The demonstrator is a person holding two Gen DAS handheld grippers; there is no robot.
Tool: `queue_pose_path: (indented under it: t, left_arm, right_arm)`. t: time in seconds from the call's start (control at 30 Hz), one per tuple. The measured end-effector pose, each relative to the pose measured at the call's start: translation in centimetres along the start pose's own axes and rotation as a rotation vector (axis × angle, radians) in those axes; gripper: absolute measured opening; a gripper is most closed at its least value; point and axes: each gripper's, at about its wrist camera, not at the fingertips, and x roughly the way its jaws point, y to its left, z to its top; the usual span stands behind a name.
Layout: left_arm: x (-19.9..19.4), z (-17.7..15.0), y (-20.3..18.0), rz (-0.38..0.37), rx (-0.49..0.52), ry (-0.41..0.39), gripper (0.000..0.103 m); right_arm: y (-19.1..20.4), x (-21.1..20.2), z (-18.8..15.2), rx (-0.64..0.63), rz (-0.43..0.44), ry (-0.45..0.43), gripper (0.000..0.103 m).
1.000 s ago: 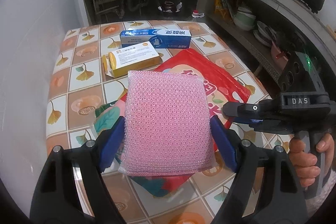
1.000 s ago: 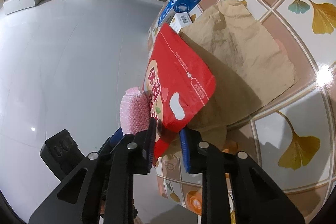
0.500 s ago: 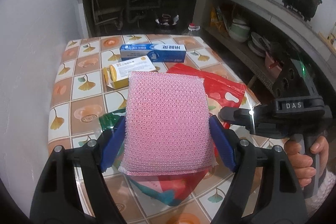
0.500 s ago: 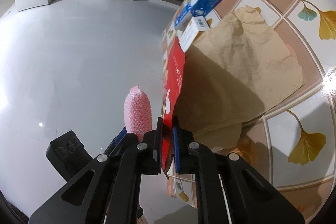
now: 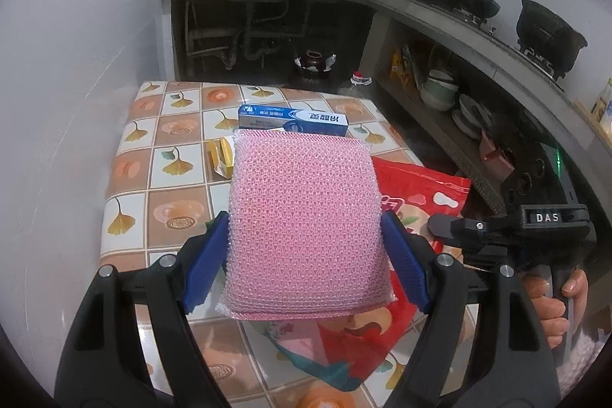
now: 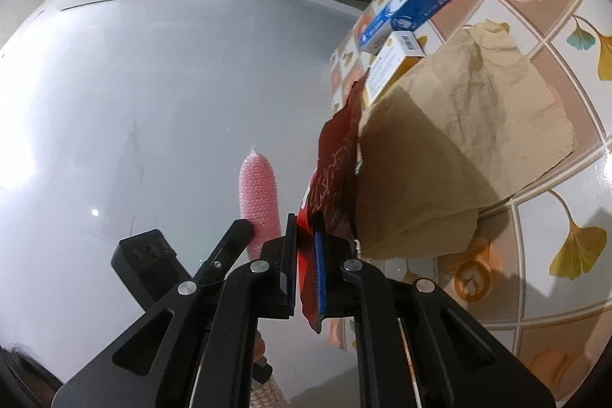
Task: Collect trash
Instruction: 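Lift the pink sponge with the left gripper while the right gripper grasps and lifts the red snack bag, then carry the sponge and snack bag over the wastebasket and open both grippers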
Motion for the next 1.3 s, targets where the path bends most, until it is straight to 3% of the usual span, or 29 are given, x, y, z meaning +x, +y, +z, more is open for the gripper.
queue_pose_path:
  t: [0.1, 0.57, 0.77, 1.0, 1.3]
  left_arm:
    - [-0.6, 0.0, -0.1, -0.002, -0.005, -0.007, 0.075]
    - [-2.6, -0.4, -1.9, -0.017, 0.004, -0.028, 0.075]
    - [-2.5, -0.7, -3.0, -0.059, -0.004, -0.014, 0.075]
    - [-1.6, -0.6, -7.8, -0.128, 0.064, 0.012, 0.074]
    - [2.4, 0.4, -18.6, -0.293, 0.202, 0.077, 0.075]
  right_arm:
    - [0.8, -0.8, -0.2, -0.019, 0.017, -0.005, 0.004]
    - [1.7, -6.1, -2.1, -0.060, 0.027, -0.044, 0.004]
    - [2.3, -9.6, -2.9, -0.078, 0.050, -0.089, 0.004]
    - [3.2, -16.0, -3.9, -0.128, 0.039, -0.205, 0.003]
    - [1.5, -27.9, -5.9, -0.135, -0.095, -0.473, 0.003]
